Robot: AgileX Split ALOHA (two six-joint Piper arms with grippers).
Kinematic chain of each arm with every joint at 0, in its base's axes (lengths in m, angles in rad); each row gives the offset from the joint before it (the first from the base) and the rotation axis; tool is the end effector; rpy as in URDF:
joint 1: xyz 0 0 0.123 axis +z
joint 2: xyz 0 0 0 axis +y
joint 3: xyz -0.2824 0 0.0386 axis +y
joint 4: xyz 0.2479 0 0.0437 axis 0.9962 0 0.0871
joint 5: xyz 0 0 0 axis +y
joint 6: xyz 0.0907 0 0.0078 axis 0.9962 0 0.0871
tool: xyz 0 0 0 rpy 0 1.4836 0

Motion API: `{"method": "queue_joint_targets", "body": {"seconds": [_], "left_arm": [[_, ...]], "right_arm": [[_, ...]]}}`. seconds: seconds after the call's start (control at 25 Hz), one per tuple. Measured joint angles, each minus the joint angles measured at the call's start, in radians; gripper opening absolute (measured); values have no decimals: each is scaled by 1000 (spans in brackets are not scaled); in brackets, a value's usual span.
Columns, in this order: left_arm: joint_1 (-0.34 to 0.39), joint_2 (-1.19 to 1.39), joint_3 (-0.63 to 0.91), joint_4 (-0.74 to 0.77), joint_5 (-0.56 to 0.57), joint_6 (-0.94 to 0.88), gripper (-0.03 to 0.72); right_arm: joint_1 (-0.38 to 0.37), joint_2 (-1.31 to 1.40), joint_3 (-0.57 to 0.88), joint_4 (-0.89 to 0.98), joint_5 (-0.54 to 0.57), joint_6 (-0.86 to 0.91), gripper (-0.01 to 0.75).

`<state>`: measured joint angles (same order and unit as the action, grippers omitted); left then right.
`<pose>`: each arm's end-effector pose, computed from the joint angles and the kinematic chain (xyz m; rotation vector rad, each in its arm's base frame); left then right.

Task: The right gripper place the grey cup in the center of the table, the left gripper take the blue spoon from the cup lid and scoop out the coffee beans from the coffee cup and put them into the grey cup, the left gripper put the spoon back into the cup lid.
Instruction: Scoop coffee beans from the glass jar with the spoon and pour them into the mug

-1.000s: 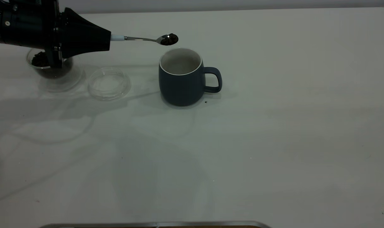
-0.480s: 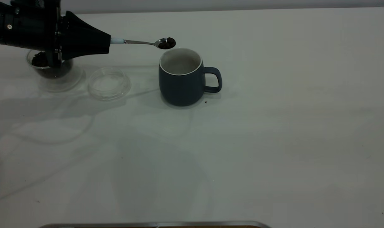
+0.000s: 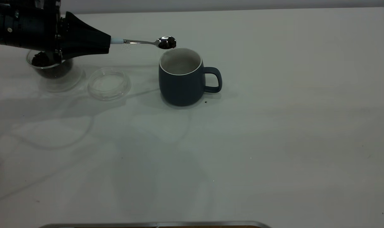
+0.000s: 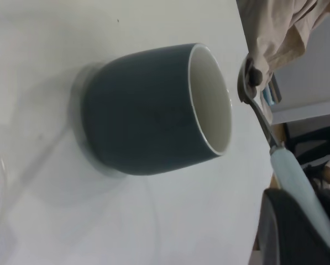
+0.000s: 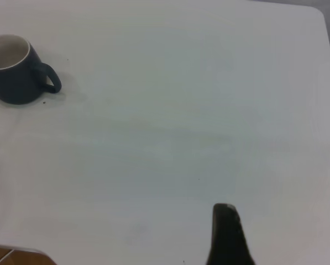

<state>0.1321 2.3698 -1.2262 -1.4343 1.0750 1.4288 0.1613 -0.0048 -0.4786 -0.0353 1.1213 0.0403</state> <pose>0.3907 -0.0282 0.0418 0.1987 2.4145 -1.3550 -0.0054 -0.0038 0.2665 -0.1257 2.1182 0.0768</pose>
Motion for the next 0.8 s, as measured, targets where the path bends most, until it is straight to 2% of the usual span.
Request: {"method": "queue_joint_targets", "body": {"seconds": [0.24, 0.48, 0.8], "left_arm": [[-4, 5, 0, -6, -34, 35, 132], [-40, 16, 0, -15, -59, 64, 132], [-68, 22, 0, -63, -106, 256, 132]], "right_arm": [[0, 0, 0, 0, 0, 0, 531], [0, 0, 0, 0, 0, 0, 531], [0, 0, 0, 0, 0, 0, 531]]}}
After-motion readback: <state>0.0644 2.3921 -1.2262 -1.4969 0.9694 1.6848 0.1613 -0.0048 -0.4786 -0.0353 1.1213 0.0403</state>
